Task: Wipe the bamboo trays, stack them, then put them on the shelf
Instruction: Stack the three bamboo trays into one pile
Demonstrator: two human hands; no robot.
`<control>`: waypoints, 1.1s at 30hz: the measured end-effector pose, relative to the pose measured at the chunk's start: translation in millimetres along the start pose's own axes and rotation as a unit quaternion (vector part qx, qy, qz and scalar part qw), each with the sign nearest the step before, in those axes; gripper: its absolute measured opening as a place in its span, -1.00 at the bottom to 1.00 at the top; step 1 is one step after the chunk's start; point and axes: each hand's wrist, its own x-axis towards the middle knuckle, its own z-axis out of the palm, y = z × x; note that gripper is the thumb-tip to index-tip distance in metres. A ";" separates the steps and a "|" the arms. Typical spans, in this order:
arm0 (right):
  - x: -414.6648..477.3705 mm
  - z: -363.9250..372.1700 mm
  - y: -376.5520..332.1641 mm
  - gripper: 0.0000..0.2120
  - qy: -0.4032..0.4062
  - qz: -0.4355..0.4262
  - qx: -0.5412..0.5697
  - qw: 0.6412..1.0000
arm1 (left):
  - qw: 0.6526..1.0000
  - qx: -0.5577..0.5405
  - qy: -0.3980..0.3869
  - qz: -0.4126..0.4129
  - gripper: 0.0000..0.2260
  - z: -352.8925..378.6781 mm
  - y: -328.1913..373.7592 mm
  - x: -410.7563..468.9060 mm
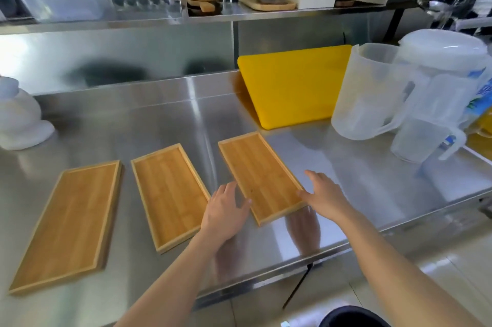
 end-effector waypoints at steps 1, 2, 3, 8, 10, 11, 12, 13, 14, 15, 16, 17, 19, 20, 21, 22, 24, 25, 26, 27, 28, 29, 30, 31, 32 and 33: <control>3.9 7.4 -1.2 -0.43 -0.002 0.004 -0.005 1.000 | 1.000 -0.019 -0.002 -0.014 -0.48 5.0 -2.7 0.6; 7.6 14.9 -1.2 -0.42 -0.002 0.010 -0.006 1.000 | 0.998 -0.040 -0.015 -0.034 -0.46 9.7 -3.6 0.3; 10.3 21.2 -1.6 -0.41 -0.006 0.022 0.000 1.000 | 0.996 -0.068 -0.032 -0.055 -0.42 15.5 -4.5 0.5; 22.6 43.5 -1.5 -0.43 -0.004 0.047 0.064 0.997 | 0.957 -0.215 -0.104 -0.167 -0.26 44.2 9.3 7.7; 24.8 48.0 -4.9 -0.45 0.014 0.032 0.088 0.995 | 0.950 -0.250 -0.091 -0.165 -0.29 53.9 18.3 11.9; 25.6 50.0 -6.2 -0.45 0.018 0.031 0.102 0.994 | 0.944 -0.274 -0.079 -0.168 -0.31 59.0 18.9 14.4; 26.9 51.6 -6.9 -0.45 0.019 0.034 0.113 0.993 | 0.934 -0.297 -0.069 -0.184 -0.34 58.4 23.7 13.0; 28.4 51.9 -6.7 -0.47 0.015 0.045 0.127 0.991 | 0.924 -0.322 -0.059 -0.195 -0.37 60.5 21.0 16.5; 30.2 50.8 -6.1 -0.50 0.007 0.062 0.149 0.987 | 0.913 -0.343 -0.063 -0.211 -0.41 58.3 22.0 17.5; 32.0 47.5 -5.7 -0.52 -0.002 0.086 0.185 0.979 | 0.896 -0.371 -0.070 -0.234 -0.44 55.2 21.9 20.6; 34.4 43.3 -4.6 -0.54 -0.010 0.109 0.236 0.966 | 0.870 -0.406 -0.083 -0.267 -0.43 50.6 21.1 25.1; 36.3 38.4 -4.1 -0.54 -0.021 0.130 0.291 0.948 | 0.842 -0.442 -0.091 -0.295 -0.45 48.4 18.2 31.7; 38.7 27.0 -3.4 -0.53 -0.039 0.155 0.363 0.918 | 0.822 -0.465 -0.066 -0.322 -0.72 35.3 18.5 37.6; 40.2 22.1 -2.3 -0.56 -0.043 0.154 0.373 0.914 | 0.829 -0.446 -0.038 -0.336 -0.78 32.1 16.4 41.3; 41.3 18.1 -2.0 -0.63 -0.044 0.144 0.372 0.916 | 0.836 -0.426 -0.019 -0.347 -0.74 29.1 14.8 43.2; 41.5 15.2 -3.3 -0.72 -0.048 0.129 0.364 0.921 | 0.850 -0.395 -0.009 -0.348 -0.72 26.8 14.4 43.9; 42.1 14.3 -6.8 -0.84 -0.056 0.093 0.326 0.939 | 0.888 -0.321 0.011 -0.330 -0.76 25.2 17.0 42.3; 43.0 14.4 -8.8 -0.83 -0.056 0.075 0.295 0.951 | 0.904 -0.287 0.014 -0.317 -0.76 25.0 19.0 40.7; 44.2 14.5 -11.1 -0.81 -0.052 0.057 0.265 0.961 | 0.918 -0.259 0.014 -0.302 -0.74 24.9 20.0 39.1; 45.1 14.3 -13.0 -0.79 -0.043 0.040 0.242 0.969 | 0.929 -0.229 0.024 -0.290 -0.71 23.2 21.1 37.7; 44.8 13.2 -15.6 -0.77 -0.034 0.025 0.227 0.973 | 0.938 -0.200 0.041 -0.279 -0.69 19.7 22.1 35.3; 44.7 12.4 -17.9 -0.76 -0.025 0.010 0.218 0.976 | 0.947 -0.172 0.061 -0.265 -0.68 16.1 22.2 33.4; 44.2 11.7 -21.0 -0.75 -0.021 -0.004 0.214 0.977 | 0.953 -0.145 0.077 -0.254 -0.68 11.2 23.2 30.2; 43.5 11.4 -25.3 -0.74 -0.018 -0.019 0.210 0.977 | 0.957 -0.120 0.090 -0.247 -0.67 6.5 23.2 26.5; 42.3 11.5 -30.9 -0.74 -0.016 -0.038 0.203 0.978 | 0.958 -0.098 0.108 -0.245 -0.66 1.0 23.3 22.5; 41.2 12.7 -37.1 -0.75 -0.010 -0.061 0.196 0.979 | 0.959 -0.079 0.127 -0.242 -0.66 -4.5 22.7 18.2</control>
